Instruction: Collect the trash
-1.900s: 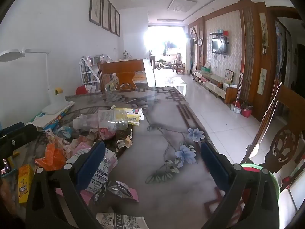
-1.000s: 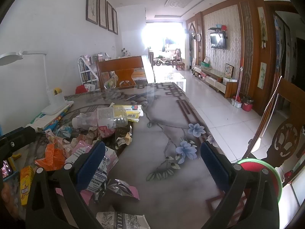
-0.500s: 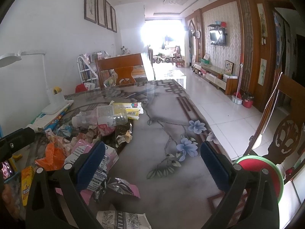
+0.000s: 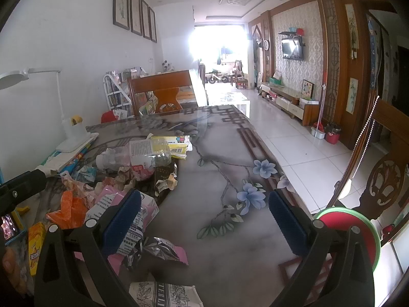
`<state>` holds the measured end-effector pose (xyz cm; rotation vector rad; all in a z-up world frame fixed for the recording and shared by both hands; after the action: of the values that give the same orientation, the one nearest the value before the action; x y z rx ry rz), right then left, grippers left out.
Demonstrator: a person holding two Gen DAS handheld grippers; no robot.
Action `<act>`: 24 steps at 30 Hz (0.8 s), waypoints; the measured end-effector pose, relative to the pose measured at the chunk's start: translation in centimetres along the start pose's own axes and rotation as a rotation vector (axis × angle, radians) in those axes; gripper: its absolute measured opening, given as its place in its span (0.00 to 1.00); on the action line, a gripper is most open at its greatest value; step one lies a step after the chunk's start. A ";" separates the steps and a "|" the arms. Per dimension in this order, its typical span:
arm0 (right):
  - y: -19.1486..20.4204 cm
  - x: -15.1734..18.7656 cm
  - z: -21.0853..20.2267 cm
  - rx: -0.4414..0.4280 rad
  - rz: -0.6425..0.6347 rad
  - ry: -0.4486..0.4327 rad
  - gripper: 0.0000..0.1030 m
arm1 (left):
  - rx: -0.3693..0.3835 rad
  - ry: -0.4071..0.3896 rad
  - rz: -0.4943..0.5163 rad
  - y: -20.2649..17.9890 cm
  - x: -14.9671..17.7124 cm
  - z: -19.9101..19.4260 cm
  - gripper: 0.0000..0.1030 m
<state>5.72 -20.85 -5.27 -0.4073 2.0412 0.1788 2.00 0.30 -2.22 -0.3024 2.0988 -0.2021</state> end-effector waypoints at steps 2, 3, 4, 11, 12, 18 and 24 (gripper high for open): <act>-0.1 0.0 0.1 -0.001 0.002 0.003 0.93 | -0.001 0.000 0.000 0.0 0.0 0.0 0.95; -0.1 0.0 0.0 -0.002 0.002 0.003 0.93 | -0.001 0.000 -0.001 0.0 0.0 0.0 0.95; -0.1 0.1 0.0 -0.002 0.001 0.003 0.93 | 0.000 0.000 -0.001 0.0 0.0 0.0 0.95; 0.1 -0.1 0.3 -0.003 0.003 0.007 0.93 | 0.000 0.002 -0.001 0.0 0.2 0.0 0.95; 0.1 -0.1 0.3 -0.002 0.003 0.007 0.93 | 0.000 0.002 -0.001 0.0 0.2 0.0 0.95; 0.1 -0.1 0.3 -0.004 0.003 0.010 0.93 | -0.001 0.003 -0.002 0.1 0.2 0.0 0.95; 0.1 -0.1 0.4 -0.004 0.005 0.012 0.93 | 0.001 0.004 -0.003 0.1 0.1 0.0 0.95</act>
<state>6.06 -20.67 -5.34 -0.4065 2.0543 0.1835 1.95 0.35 -2.37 -0.3050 2.1019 -0.2052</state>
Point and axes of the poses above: each gripper's, at about its wrist camera, not at the fingertips, and z roughly the way its jaws point, y to its left, x to its underside, the point moved 2 cm from there along z, roughly the way its jaws point, and after that the axes turned 6 degrees about -z, right-handed, at the moved point
